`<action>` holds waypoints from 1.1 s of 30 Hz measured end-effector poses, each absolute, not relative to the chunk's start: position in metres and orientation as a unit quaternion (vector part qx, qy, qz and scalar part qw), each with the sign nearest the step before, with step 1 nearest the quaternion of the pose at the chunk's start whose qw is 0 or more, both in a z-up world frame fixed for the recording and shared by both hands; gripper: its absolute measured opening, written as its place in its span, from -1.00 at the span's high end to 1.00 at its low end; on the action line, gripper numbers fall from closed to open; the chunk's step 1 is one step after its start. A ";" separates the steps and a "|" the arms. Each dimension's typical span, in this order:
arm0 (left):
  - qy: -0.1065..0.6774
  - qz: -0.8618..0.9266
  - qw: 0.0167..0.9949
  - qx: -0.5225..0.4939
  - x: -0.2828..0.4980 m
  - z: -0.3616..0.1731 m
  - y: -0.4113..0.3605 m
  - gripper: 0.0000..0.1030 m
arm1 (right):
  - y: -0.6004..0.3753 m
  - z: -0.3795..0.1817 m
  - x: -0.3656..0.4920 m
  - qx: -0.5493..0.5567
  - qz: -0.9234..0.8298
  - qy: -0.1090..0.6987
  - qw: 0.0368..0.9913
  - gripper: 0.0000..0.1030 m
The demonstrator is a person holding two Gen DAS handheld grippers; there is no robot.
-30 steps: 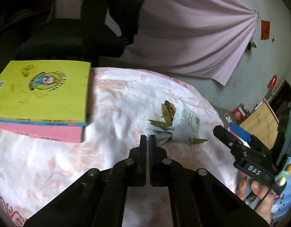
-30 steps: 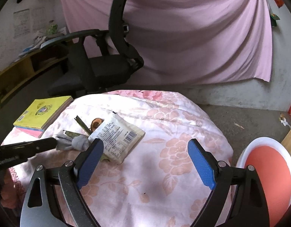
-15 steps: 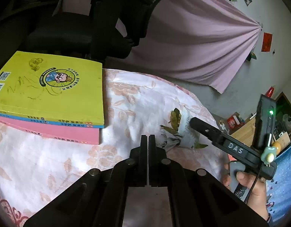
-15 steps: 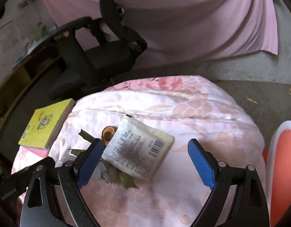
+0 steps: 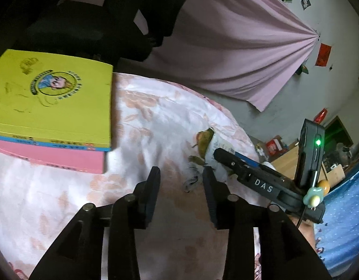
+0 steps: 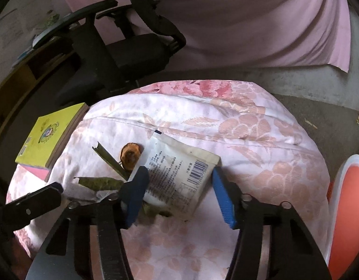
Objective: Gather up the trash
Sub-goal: 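Grasp the white printed sachet with the right tool while the left tool grasps a small white wrapper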
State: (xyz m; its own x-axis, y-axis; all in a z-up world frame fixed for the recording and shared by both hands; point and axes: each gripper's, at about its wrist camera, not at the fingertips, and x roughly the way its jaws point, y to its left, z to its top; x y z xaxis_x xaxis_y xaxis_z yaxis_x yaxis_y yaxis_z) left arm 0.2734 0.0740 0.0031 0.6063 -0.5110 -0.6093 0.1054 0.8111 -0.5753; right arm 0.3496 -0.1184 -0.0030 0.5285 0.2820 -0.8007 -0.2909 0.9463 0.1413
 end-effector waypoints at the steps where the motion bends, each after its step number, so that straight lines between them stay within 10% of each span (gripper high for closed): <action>1: 0.411 -0.184 0.857 -0.250 0.276 0.002 0.071 0.36 | -0.121 -0.003 0.349 -0.004 0.164 0.456 0.874 0.07; 8: 0.423 -0.205 0.847 -0.248 0.290 -0.001 0.057 0.40 | -0.126 -0.004 0.348 0.010 0.175 0.454 0.874 0.13; 14: 0.424 -0.216 0.849 -0.231 0.292 -0.001 0.048 0.98 | -0.131 -0.003 0.345 0.024 0.182 0.450 0.874 0.13; 33: 0.340 -0.102 0.901 -0.250 0.240 0.011 0.116 1.00 | -0.086 -0.004 0.344 0.017 0.136 0.457 0.879 -0.46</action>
State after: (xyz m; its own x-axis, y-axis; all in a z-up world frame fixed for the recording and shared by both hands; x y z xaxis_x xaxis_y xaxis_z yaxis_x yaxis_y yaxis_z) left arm 0.2403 0.1164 0.0108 0.7488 -0.3527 -0.5612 0.0133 0.8545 -0.5193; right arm 0.3442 -0.0862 -0.0039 0.5448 0.2552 -0.7988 -0.2242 0.9622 0.1545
